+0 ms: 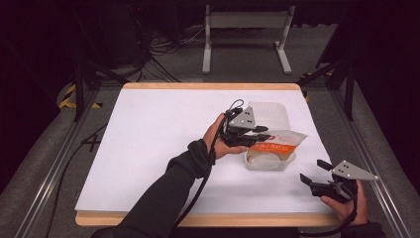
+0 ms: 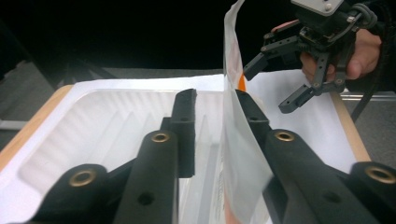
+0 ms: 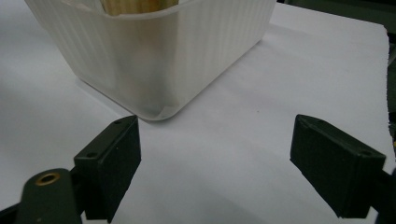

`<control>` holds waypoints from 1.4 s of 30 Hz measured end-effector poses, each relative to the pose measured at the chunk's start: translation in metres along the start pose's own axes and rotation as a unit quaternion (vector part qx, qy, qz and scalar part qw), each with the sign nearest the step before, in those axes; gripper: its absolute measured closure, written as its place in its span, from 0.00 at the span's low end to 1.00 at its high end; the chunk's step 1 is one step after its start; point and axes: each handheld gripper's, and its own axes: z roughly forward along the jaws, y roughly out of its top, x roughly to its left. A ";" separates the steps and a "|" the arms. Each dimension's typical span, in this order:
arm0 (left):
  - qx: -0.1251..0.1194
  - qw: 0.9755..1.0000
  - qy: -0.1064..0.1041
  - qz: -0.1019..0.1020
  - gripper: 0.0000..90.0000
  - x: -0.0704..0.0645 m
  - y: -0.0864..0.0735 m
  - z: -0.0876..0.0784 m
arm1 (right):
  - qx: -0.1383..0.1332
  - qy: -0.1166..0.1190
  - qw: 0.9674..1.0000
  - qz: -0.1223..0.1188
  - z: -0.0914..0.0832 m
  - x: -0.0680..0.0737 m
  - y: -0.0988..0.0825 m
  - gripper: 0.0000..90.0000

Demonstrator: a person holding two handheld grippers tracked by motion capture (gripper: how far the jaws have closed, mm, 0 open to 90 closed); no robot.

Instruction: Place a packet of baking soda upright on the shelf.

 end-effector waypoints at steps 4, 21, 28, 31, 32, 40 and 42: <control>0.011 1.000 0.010 0.005 0.74 0.000 -0.001 -0.006 | 0.000 0.000 1.000 -0.002 0.000 0.000 0.000 0.19; 0.063 0.993 0.103 0.016 0.26 -0.006 -0.024 -0.045 | 0.003 0.002 1.000 -0.016 0.001 0.006 0.004 0.19; 0.078 0.989 0.126 -0.008 0.20 0.001 -0.055 -0.067 | 0.003 0.003 1.000 -0.019 0.002 0.008 0.005 0.19; 0.088 0.987 0.135 -0.023 0.19 0.004 -0.070 -0.075 | 0.005 0.002 1.000 -0.020 0.003 0.009 0.005 0.19; 0.091 0.986 0.138 -0.027 0.18 0.005 -0.074 -0.078 | 0.005 0.002 1.000 -0.019 0.003 0.009 0.005 0.19; 0.121 0.976 0.174 -0.045 0.14 0.003 -0.110 -0.100 | 0.006 0.003 1.000 -0.023 0.004 0.010 0.006 0.19; 0.130 0.973 0.183 -0.048 0.13 0.002 -0.117 -0.106 | 0.007 0.002 1.000 -0.024 0.004 0.011 0.006 0.19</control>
